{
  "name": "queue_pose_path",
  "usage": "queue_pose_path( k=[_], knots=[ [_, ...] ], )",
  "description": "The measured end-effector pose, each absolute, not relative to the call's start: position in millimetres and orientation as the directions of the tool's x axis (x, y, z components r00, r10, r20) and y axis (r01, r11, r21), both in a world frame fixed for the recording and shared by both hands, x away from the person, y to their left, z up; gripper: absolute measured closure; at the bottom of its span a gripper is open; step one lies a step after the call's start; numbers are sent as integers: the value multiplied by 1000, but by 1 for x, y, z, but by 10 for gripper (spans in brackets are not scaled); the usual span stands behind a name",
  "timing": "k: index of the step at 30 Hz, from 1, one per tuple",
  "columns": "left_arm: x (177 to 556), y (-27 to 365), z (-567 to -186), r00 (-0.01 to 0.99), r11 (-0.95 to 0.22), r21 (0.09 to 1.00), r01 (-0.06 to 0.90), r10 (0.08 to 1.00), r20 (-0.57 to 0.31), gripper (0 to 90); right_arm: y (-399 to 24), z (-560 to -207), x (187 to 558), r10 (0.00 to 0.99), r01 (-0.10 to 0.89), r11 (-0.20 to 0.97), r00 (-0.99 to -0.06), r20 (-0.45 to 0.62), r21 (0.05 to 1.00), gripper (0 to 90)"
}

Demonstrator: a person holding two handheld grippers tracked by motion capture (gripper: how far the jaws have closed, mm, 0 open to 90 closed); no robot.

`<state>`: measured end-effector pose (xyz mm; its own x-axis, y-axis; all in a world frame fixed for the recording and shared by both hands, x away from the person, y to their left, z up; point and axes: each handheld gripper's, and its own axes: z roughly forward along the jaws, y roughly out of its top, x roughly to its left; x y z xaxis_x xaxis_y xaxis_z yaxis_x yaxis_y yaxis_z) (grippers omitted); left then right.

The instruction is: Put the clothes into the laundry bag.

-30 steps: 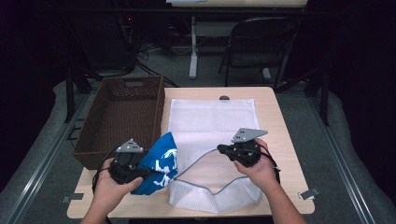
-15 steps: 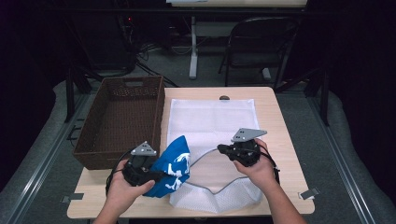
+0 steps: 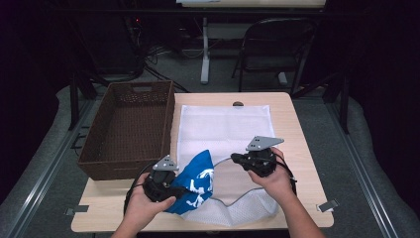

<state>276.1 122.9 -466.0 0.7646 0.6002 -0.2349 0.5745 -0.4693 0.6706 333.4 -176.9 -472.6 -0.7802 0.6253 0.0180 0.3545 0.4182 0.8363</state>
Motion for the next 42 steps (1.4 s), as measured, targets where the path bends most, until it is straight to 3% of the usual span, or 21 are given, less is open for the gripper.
queue_pose_path(
  k=[42],
  knots=[
    [267,81,-489,821,-539,655,529,520,-234,696,-174,-466,328,616,335,415,-788,10,846,888]
  ],
)
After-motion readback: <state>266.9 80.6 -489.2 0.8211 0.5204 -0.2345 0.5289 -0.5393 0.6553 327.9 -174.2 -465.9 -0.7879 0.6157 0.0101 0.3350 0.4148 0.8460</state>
